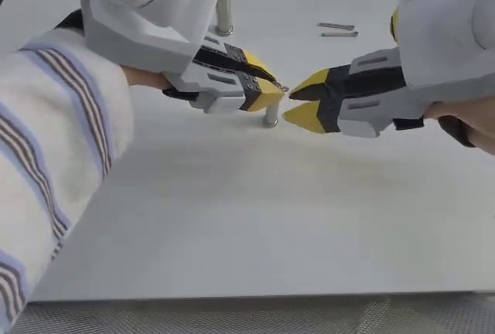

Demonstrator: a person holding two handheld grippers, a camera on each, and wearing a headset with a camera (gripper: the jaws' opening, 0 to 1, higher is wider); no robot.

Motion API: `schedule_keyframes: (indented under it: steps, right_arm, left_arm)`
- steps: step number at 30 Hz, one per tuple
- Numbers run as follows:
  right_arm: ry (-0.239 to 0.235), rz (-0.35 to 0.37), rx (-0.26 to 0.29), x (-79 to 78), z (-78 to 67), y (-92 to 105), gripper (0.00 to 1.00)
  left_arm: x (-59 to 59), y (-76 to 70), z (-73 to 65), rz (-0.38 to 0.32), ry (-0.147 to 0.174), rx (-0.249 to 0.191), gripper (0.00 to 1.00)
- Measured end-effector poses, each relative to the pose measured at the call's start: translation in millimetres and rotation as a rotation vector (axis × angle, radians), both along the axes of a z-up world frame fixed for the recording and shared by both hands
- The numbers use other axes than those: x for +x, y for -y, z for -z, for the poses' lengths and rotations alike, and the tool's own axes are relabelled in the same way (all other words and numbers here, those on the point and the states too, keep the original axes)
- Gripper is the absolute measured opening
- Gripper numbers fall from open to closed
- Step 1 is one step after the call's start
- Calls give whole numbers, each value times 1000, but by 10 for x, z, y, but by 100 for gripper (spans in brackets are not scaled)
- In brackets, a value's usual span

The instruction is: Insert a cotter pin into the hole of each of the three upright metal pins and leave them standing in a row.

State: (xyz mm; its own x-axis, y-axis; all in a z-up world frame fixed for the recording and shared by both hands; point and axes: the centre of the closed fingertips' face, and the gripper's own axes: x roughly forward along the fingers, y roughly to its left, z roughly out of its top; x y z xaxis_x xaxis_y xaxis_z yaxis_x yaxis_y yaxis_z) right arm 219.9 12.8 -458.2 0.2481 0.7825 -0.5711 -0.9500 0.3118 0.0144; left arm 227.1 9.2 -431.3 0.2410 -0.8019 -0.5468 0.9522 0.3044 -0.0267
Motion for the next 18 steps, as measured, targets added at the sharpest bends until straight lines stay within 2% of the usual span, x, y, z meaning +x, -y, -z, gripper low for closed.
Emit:
schedule_keyframes:
  steps: [3,4,7,8,9,11,13,18]
  right_arm:
    - [-12,17,11,14,18,-23,14]
    - [-12,20,13,17,33,-28,15]
    - [-14,23,16,15,30,-45,17]
    - [-17,25,20,15,29,-50,17]
    - [-24,28,27,16,35,-57,17]
    - [-31,37,39,26,43,-67,17]
    - [-34,44,47,54,61,-69,16]
    - [-45,40,68,38,77,-110,16]
  left_arm:
    - [-9,-17,-10,-10,-16,-14,25]
    - [-28,-30,-10,-31,-58,-29,31]
    - [-34,-51,-59,-18,-16,-45,37]
    - [-47,-66,-71,-22,-27,-59,39]
    - [-53,-62,-80,-26,-36,-70,44]
    - [12,-64,-141,-60,-2,-112,57]
    - [-24,-80,-162,-63,-37,-135,67]
    - [-53,-156,-137,-65,-34,-126,77]
